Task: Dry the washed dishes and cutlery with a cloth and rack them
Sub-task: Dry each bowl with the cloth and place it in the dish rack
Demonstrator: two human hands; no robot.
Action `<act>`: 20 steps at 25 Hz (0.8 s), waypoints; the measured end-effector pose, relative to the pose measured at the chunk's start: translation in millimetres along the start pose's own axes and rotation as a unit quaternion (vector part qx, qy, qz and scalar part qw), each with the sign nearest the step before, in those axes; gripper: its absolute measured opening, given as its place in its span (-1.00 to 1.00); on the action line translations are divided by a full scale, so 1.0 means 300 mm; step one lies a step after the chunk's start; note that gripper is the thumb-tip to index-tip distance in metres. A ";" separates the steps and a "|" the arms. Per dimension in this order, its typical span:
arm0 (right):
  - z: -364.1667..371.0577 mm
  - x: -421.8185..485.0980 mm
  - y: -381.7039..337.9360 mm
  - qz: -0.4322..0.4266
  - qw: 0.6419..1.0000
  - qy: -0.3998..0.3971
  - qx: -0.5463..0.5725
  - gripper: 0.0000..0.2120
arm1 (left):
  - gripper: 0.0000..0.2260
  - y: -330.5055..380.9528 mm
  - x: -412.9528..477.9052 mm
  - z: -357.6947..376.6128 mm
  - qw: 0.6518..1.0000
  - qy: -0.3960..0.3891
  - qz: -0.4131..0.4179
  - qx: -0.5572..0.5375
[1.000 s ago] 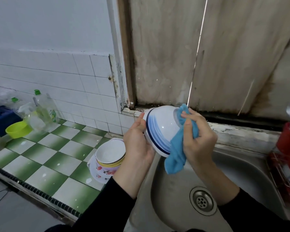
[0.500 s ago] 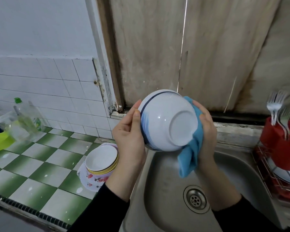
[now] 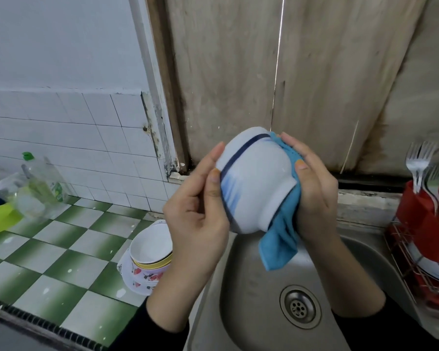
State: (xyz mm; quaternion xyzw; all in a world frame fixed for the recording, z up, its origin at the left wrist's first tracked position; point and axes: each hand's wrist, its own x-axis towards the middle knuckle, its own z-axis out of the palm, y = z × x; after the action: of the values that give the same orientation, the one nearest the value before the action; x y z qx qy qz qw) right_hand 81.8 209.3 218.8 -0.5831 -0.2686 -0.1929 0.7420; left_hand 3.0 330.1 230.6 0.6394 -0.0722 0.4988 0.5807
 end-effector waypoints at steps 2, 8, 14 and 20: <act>0.004 0.013 -0.001 -0.014 0.999 -0.018 -0.045 -0.67 | -0.73 0.009 -0.012 0.011 0.999 -0.020 -0.020 0.023; 0.047 -0.070 0.042 -0.174 0.952 -0.079 -0.237 -0.61 | -0.70 -0.002 0.014 0.008 0.979 0.037 -0.192 0.057; 0.084 -0.210 0.171 -0.341 0.873 -0.054 -0.344 -0.63 | -0.77 -0.052 0.041 0.006 0.938 0.117 -0.326 -0.028; 0.075 -0.226 0.256 -0.188 0.964 0.089 -0.167 -0.55 | -0.85 -0.113 0.035 0.010 0.888 0.191 -0.402 -0.115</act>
State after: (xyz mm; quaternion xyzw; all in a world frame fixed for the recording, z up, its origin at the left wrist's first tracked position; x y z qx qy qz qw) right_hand 71.0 248.0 122.1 -0.6185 -0.2704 -0.4224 0.6050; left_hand 32.6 343.3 216.0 0.4350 0.2464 0.3236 0.8034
